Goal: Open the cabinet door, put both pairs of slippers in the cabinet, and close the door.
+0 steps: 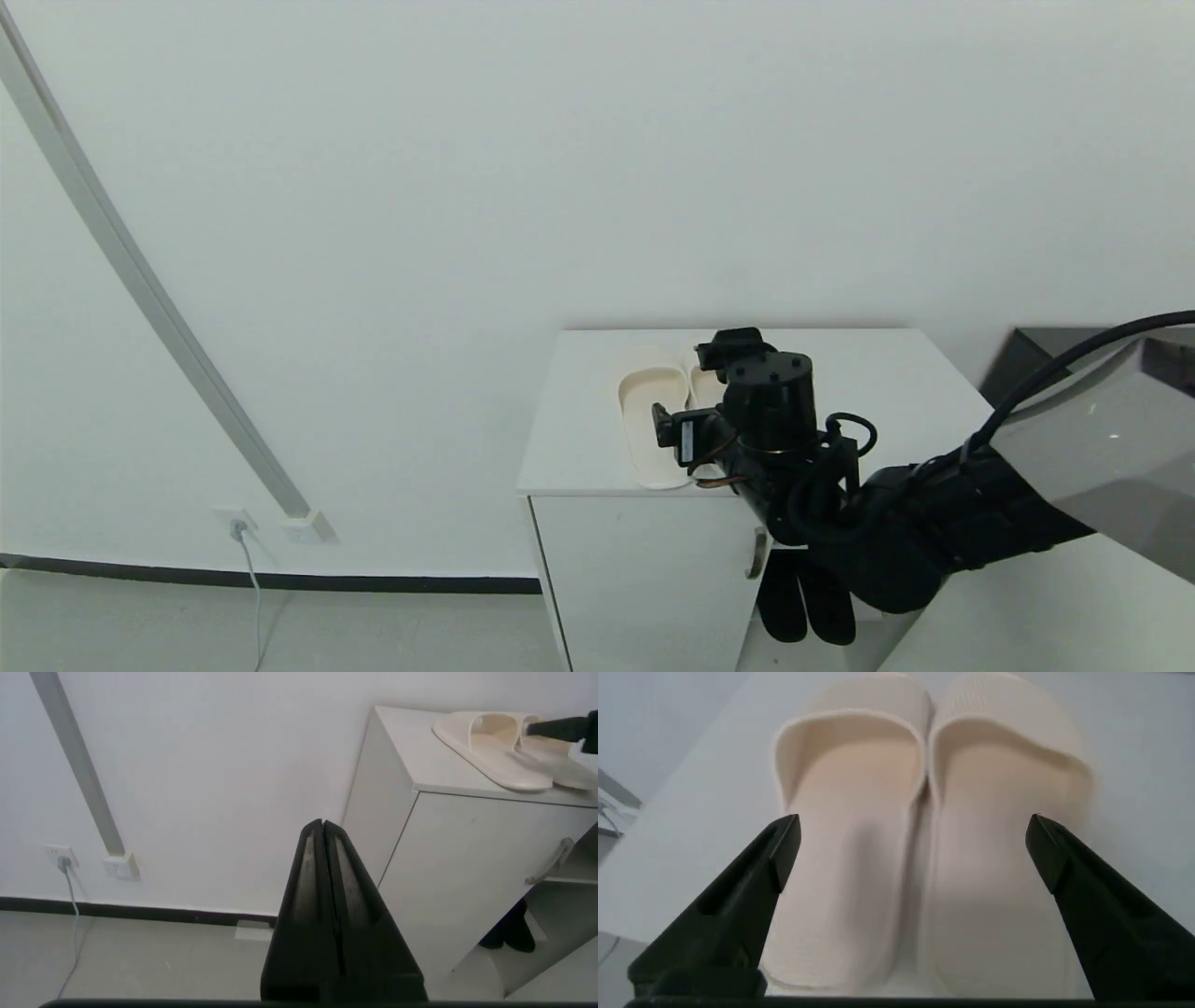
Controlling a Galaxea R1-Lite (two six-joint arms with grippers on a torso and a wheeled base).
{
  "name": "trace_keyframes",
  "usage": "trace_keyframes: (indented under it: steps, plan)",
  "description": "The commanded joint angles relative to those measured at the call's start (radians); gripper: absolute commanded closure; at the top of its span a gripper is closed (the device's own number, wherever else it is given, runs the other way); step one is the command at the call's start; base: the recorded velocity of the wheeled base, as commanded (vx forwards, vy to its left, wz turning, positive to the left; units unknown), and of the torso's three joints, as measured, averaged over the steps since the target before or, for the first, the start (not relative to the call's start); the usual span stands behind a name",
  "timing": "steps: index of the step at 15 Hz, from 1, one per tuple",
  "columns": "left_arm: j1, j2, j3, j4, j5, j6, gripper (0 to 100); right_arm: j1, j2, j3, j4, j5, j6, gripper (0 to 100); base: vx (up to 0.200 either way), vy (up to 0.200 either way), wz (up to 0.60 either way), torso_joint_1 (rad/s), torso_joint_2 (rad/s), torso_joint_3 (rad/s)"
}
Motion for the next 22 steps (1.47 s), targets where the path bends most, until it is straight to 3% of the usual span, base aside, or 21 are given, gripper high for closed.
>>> trace_keyframes:
  steps: [1,9,16,17,22]
  plan:
    - [0.000,0.001,0.000,0.000,0.001,-0.001,100,-0.020,0.118,-0.107,0.002,0.000,0.004,0,0.000,0.000,0.00,0.000,0.00,0.000]
    - [0.000,0.001,0.000,0.000,0.001,-0.002,100,-0.078,0.236,-0.326,0.084,0.003,-0.002,0,0.000,0.000,0.00,0.000,0.00,0.000]
    - [0.000,0.001,0.000,0.000,0.001,-0.002,100,-0.097,0.284,-0.426,0.130,0.031,-0.006,0,0.000,0.000,0.00,0.000,0.00,0.000]
    - [0.000,0.001,0.000,0.000,0.001,-0.002,100,-0.097,0.284,-0.428,0.128,0.033,-0.006,100,0.000,0.000,0.00,0.000,0.00,0.000]
    - [0.000,0.001,0.000,0.000,0.001,-0.002,100,-0.098,0.304,-0.446,0.128,0.033,-0.006,100,0.000,0.000,0.00,0.000,0.00,0.000]
